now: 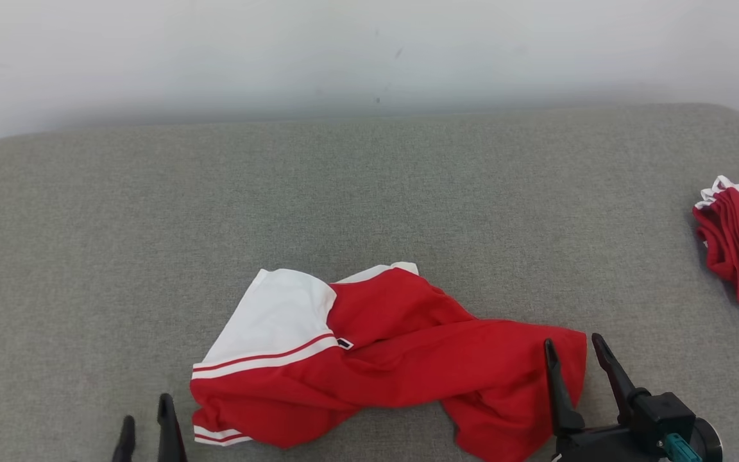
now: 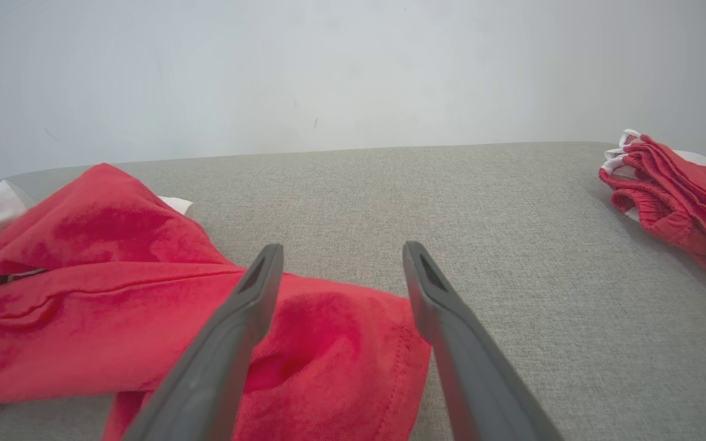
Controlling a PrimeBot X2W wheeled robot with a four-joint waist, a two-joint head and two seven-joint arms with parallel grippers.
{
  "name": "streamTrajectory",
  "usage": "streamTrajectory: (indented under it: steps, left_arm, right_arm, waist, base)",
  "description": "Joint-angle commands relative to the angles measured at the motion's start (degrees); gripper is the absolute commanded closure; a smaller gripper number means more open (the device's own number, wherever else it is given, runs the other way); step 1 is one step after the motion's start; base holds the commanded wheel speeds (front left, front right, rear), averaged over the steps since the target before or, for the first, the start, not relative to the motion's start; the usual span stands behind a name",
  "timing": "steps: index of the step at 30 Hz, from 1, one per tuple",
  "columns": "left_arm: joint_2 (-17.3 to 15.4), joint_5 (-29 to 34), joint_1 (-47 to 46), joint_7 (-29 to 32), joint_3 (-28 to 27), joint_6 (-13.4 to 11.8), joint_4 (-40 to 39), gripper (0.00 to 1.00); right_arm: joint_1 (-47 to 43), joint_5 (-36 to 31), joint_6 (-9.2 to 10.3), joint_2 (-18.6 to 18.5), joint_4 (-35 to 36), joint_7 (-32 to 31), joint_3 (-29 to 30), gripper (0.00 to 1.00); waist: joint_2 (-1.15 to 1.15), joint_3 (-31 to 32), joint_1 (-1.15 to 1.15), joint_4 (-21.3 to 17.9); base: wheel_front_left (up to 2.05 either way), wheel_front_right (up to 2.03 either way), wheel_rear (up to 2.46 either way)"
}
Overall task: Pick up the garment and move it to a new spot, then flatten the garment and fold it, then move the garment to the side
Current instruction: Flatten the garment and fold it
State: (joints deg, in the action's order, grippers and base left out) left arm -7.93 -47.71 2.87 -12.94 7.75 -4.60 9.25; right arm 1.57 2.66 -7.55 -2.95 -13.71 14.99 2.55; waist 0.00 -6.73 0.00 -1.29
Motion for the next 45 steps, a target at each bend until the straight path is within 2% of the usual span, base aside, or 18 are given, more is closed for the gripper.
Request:
streamTrajectory:
  steps: [1, 3, 5, 8, 13, 19, 25, 26, 27, 32, 36, 42, 45]
  left_arm:
    - [-1.0, 1.9, 0.6, -0.3, -0.2, -1.0, -1.0, 0.0]
    - [-2.2, 4.8, 0.6, -0.9, -0.2, -2.1, -2.3, 0.0]
    - [-2.6, 7.5, -0.2, -1.7, 0.0, -2.1, -4.0, 0.0]
    - [-3.9, 14.4, -1.9, -2.2, 0.9, -0.5, -6.9, 0.0]
    - [-2.3, 26.0, -2.5, -2.2, -0.1, 2.7, -10.5, 0.0]
    - [-0.2, 34.8, -1.2, -2.3, -0.6, 5.6, -8.1, 0.0]
    - [1.7, 37.6, 0.3, -2.3, -1.6, 7.1, -5.8, 0.0]
    - [1.7, 37.6, 0.3, -2.3, -1.6, 7.1, -5.8, 0.0]
    - [2.2, 38.1, 0.7, -2.3, -1.9, 7.6, -5.6, 0.0]
    - [3.1, 38.8, 0.9, -2.3, -2.6, 8.5, -5.4, 0.0]
    - [3.7, 39.2, 0.6, -2.3, -2.7, 9.2, -4.9, 0.0]
    - [4.2, 39.6, -0.4, -2.3, -2.5, 10.0, -4.2, 0.0]
    - [4.3, 39.8, -0.6, -2.3, -2.8, 10.4, -3.9, 0.0]
  right_arm:
    - [-0.6, 0.1, 0.14, 0.2, 0.1, 0.3, 0.2, 0.0]
    - [-0.6, -0.3, 0.14, 0.2, 0.1, 0.3, 0.6, 0.0]
    - [-0.5, -0.6, 0.14, 0.2, 0.2, 0.3, 1.0, 0.0]
    - [-0.3, -0.9, 0.14, 0.2, 0.4, 0.3, 1.4, 0.0]
    - [-0.6, -0.8, 0.14, 0.2, 0.4, 0.3, 1.5, 0.0]
    - [-0.3, 0.5, 0.14, 0.2, -0.8, -1.7, 1.1, 0.0]
    - [1.1, 1.4, 0.14, 0.1, 0.3, -14.2, 2.6, 0.0]
    - [1.1, 1.4, 0.14, 0.1, 0.3, -14.2, 2.6, 0.0]
    - [1.6, 2.2, 0.14, 0.2, 2.0, -19.4, 4.0, 0.0]
    - [3.4, 6.3, 0.14, 0.2, 7.2, -32.7, 7.6, 0.0]
    - [4.8, 9.7, 0.14, 0.2, 8.4, -43.2, 10.4, 0.0]
    - [6.1, 8.1, 0.15, 0.2, 7.4, -53.5, 11.5, 0.0]
    - [6.7, 9.1, 0.15, 0.1, 6.8, -55.3, 11.2, 0.0]
  waist:
    - [0.0, 0.3, 0.0, 0.3]
    - [0.0, 0.6, 0.0, 0.6]
    - [0.0, 0.8, 0.0, 0.8]
    - [0.0, 1.1, 0.0, 1.1]
    - [0.0, 1.6, 0.0, 1.4]
    - [0.0, 2.1, 0.0, 1.0]
    - [0.0, 1.9, 0.0, 0.9]
    - [0.0, 1.9, 0.0, 0.9]
    - [0.0, 1.8, 0.0, 1.1]
    - [0.0, 1.4, 0.0, 1.6]
    - [0.0, 0.8, 0.0, 1.8]
    - [0.0, -0.2, 0.0, 2.5]
    - [0.0, -0.5, 0.0, 2.9]
  base:
    - [0.0, 0.0, 0.0]
    - [0.0, 0.0, 0.0]
    - [0.0, 0.0, 0.0]
    - [0.0, 0.0, 0.0]
    - [0.0, 0.0, 0.0]
    - [0.0, 0.0, 0.0]
    - [0.0, 0.0, 0.0]
    - [0.0, 0.0, 0.0]
    - [0.0, 0.0, 0.0]
    - [0.0, 0.0, 0.0]
    - [0.0, 0.0, 0.0]
    - [0.0, 0.0, 0.0]
    - [0.0, 0.0, 0.0]
